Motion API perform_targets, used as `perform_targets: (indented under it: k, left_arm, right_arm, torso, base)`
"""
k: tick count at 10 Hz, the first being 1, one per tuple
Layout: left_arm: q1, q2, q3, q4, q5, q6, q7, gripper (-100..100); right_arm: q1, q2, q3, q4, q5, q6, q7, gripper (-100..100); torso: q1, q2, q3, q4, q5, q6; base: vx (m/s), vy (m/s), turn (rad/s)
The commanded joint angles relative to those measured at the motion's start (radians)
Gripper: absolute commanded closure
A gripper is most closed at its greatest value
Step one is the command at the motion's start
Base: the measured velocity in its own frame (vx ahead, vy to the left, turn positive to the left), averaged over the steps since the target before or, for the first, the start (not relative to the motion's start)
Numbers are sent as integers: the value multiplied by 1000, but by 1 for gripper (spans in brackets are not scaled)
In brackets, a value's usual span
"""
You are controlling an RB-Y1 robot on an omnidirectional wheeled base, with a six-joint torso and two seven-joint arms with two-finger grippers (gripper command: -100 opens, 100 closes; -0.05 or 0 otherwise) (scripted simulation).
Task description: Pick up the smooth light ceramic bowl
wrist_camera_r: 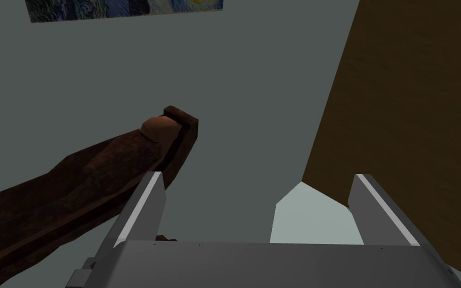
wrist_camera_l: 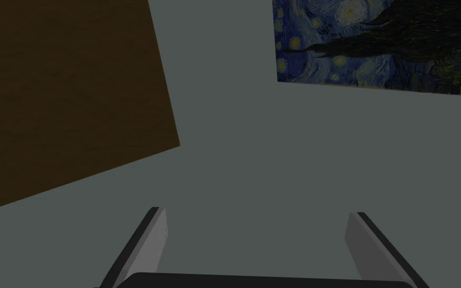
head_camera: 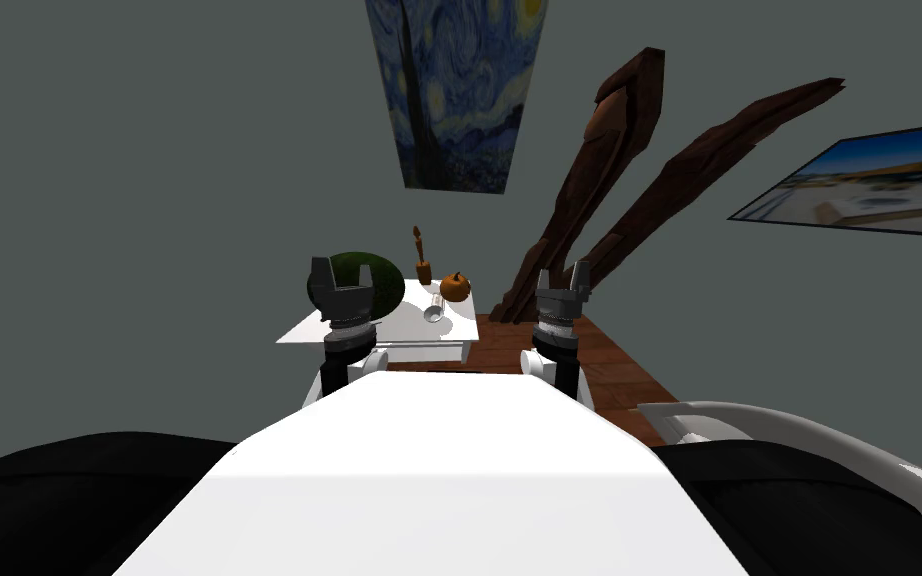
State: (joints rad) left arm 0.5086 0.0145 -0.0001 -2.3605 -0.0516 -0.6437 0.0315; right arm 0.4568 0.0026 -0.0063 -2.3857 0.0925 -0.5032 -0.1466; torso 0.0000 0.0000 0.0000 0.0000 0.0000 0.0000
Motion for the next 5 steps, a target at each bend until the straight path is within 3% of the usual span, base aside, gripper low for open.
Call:
perform_targets:
  k: [1,5]
  left_arm:
    - [-12,21,5,19,14,30,1,-100]
    - [-56,66,20,90,59,134,3,-100]
  right_arm:
    - [0,0,0,0,0,0,0,0]
    - [0,0,0,0,0,0,0,0]
  torso:
    - [0,0,0,0,0,0]
    - [-1,0,0,0,0,0]
  base:
    - [-2,-6,-1]
    - [-4,-19,-2]
